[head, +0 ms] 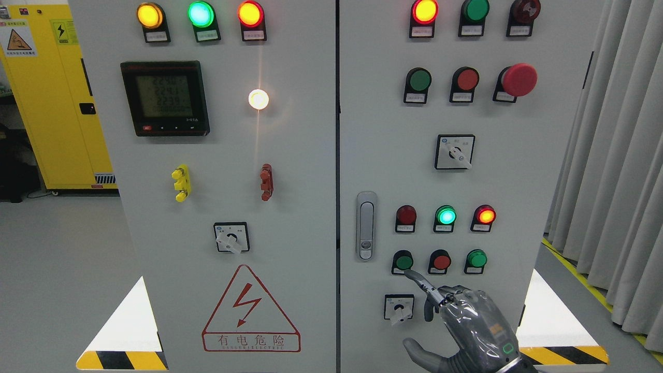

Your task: Press green start button

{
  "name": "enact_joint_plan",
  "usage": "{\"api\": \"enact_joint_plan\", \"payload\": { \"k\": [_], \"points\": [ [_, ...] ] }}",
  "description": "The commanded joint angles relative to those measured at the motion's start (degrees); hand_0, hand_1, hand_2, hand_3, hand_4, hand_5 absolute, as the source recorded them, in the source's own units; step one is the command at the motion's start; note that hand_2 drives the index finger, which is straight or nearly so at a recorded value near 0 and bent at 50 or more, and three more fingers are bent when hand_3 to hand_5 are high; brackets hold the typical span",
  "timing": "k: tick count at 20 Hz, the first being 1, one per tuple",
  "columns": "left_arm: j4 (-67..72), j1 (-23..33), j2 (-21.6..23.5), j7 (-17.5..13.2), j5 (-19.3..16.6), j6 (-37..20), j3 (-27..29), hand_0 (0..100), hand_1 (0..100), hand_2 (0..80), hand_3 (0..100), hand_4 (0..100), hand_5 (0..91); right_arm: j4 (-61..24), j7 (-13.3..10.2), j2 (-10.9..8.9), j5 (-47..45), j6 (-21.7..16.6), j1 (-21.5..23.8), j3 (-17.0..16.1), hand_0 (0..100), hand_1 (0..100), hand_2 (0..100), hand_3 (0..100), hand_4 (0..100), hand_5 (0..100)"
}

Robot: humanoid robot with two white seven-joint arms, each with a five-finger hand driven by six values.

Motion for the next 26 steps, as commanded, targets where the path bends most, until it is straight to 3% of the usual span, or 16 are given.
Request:
{"api": "enact_joint_plan", "payload": {
  "k": [1, 26],
  "points": [
    [-1.5, -1.7, 0.0, 0.3, 0.0, 0.1, 0.0, 12, 56, 0.0, 0, 0, 0.0, 3.6, 0.3, 0.07, 0.1, 0.6, -1.0, 1.7, 31, 59, 0, 71, 71, 62],
    [-1.5, -1.7, 0.0, 0.3, -0.1, 0.0, 0.0, 12, 56, 0.0, 0, 0, 0.0, 6.9, 0.2, 0.59, -0.7, 3.1, -4.5, 1.9, 33, 58, 0, 70, 70, 61]
  ]
}}
